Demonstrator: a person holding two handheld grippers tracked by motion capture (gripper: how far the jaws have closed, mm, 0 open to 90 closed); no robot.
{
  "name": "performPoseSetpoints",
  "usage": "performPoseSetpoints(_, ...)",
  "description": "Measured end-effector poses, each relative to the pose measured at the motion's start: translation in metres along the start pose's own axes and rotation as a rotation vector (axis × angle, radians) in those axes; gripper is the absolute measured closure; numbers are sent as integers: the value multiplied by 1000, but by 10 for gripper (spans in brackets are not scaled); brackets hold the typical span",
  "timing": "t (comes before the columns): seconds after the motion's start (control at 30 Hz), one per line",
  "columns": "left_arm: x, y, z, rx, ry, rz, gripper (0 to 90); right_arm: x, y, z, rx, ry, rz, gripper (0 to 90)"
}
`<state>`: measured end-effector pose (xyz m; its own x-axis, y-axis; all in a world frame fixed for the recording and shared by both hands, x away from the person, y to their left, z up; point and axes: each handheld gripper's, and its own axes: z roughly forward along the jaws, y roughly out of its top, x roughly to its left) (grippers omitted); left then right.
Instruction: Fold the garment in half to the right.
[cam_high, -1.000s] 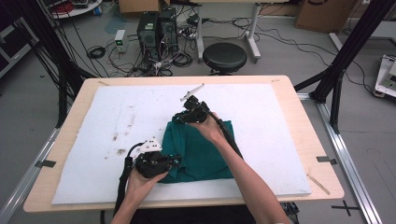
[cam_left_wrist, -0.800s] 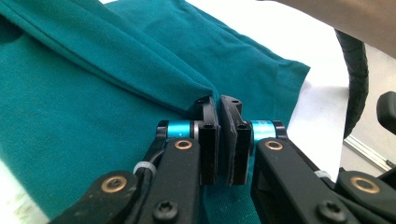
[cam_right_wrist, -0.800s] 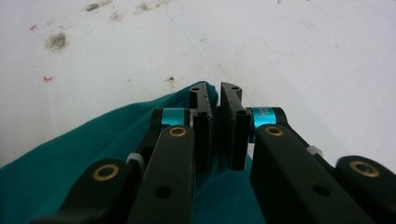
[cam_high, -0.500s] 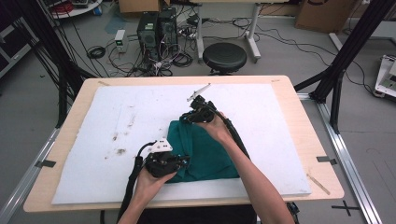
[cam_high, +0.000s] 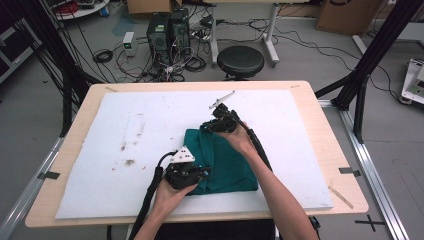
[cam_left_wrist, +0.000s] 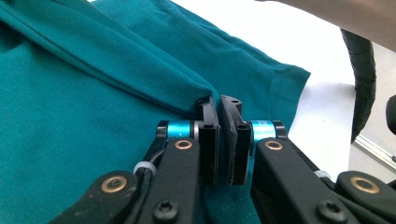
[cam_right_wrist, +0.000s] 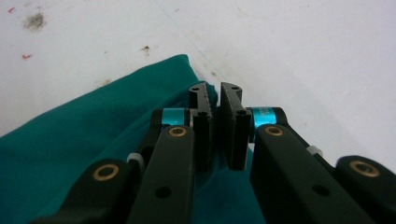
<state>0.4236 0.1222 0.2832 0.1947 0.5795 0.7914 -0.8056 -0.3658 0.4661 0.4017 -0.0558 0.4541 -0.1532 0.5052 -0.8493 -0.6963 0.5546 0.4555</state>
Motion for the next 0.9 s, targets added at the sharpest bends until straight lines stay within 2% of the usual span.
performPoseSetpoints(0.13, -4, 2, 6, 12, 13, 12, 855, -4, -4, -1, 1, -3, 4, 846)
performPoseSetpoints(0.3, -7, 6, 12, 12, 5, 13, 855, -6, -7, -6, -6, -12, 10, 846)
performPoseSetpoints(0.67, -16, 17, 29, 2, -9, -7, 855, -15, -18, -18, -22, -32, 38, 846)
performPoseSetpoints(0.9, -25, 24, 44, 14, 11, 16, 855, -21, -23, -24, -26, -56, 50, 846)
